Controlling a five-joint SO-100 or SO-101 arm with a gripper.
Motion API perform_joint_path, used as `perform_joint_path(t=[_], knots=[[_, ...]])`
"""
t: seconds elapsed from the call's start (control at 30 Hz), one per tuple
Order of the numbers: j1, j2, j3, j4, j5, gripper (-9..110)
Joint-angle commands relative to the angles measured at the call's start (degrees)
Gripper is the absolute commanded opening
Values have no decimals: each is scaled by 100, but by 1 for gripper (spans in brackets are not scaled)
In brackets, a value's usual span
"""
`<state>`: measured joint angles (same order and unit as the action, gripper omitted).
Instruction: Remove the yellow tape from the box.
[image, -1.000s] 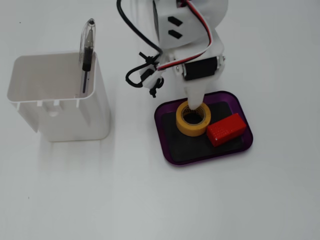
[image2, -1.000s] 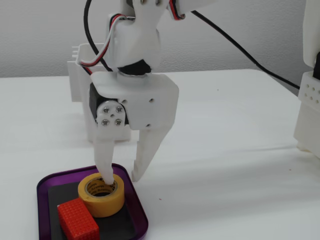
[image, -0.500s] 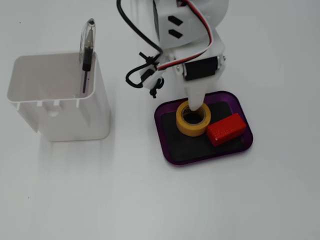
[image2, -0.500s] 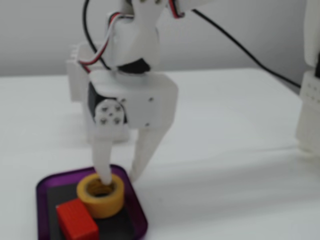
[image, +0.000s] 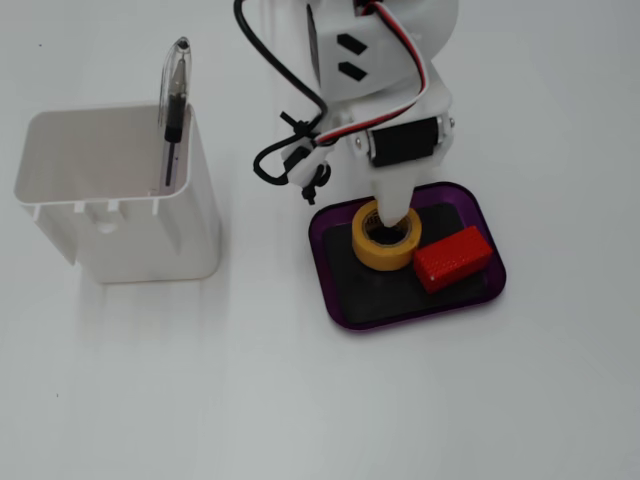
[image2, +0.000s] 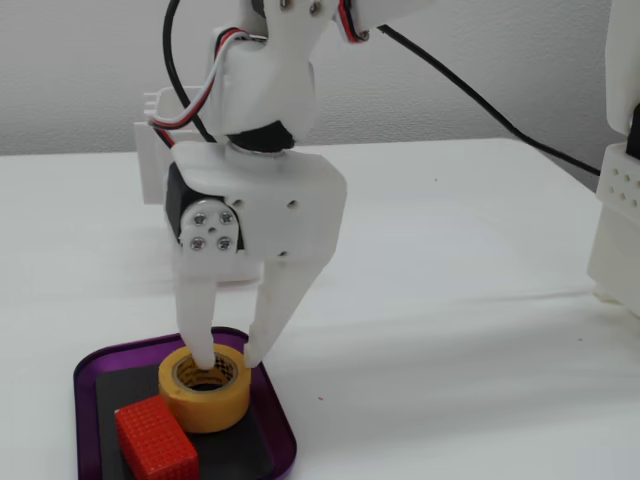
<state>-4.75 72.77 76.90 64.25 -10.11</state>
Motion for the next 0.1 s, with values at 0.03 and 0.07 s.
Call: perform_joint_path(t=[0.03, 0.07], knots=[[-53, 53, -18, -53, 26, 11], [-53, 62, -18, -35, 18, 11]])
